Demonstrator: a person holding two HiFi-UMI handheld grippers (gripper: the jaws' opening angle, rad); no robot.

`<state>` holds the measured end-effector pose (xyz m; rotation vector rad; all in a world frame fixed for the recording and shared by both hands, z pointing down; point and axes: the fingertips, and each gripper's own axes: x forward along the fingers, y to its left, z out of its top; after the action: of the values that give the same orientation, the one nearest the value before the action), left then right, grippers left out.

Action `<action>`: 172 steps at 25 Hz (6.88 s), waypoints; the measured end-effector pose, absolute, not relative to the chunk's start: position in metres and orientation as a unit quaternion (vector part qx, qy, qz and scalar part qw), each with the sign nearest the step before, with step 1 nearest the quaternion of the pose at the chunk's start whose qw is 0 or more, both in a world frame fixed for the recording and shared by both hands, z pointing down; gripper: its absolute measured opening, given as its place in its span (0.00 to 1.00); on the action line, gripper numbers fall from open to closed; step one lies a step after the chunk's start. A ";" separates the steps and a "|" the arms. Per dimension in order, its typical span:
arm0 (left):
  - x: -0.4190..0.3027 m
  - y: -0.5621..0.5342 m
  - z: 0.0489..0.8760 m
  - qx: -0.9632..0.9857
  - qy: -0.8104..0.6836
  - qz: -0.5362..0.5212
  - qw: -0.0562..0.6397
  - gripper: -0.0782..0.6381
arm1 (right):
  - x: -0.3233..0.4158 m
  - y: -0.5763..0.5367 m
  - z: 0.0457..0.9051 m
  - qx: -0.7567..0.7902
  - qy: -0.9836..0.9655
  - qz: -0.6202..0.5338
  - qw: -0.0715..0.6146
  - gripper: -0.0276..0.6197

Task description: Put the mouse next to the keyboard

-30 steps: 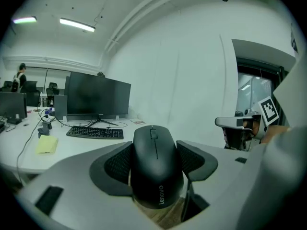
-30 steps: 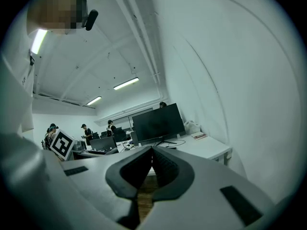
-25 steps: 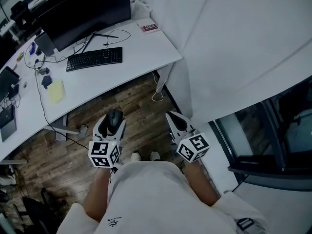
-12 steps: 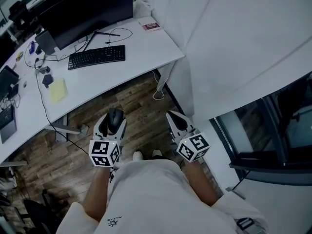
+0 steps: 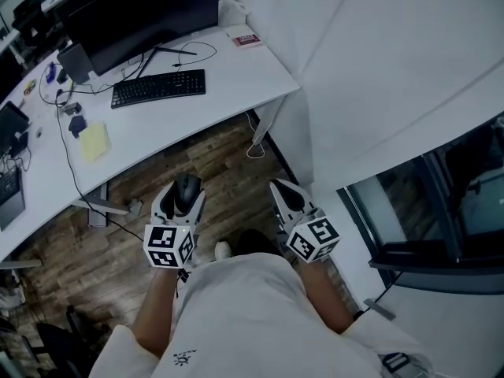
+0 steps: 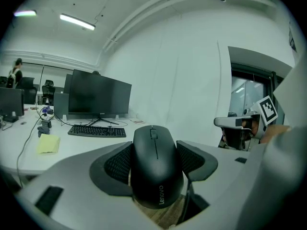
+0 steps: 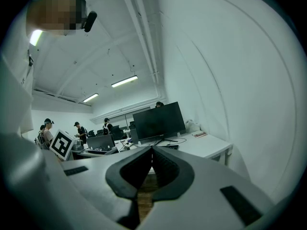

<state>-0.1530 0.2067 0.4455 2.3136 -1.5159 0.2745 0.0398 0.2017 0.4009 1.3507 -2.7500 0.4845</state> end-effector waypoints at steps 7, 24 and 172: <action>-0.159 0.210 0.450 0.819 -0.534 0.098 0.186 0.52 | 0.034 0.206 0.401 0.439 -0.884 0.157 0.021 0.07; -0.160 0.174 0.452 0.815 -0.539 0.101 0.184 0.52 | 0.027 0.163 0.407 0.428 -0.889 0.163 0.023 0.07; -0.106 -0.316 0.690 0.648 -0.622 0.262 0.352 0.52 | 0.038 -0.250 0.548 0.392 -0.860 0.291 0.151 0.07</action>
<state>-0.1057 -0.3155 0.6899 1.6775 -1.6100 0.6778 0.0384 -0.2496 0.5483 1.1261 -2.4686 0.8350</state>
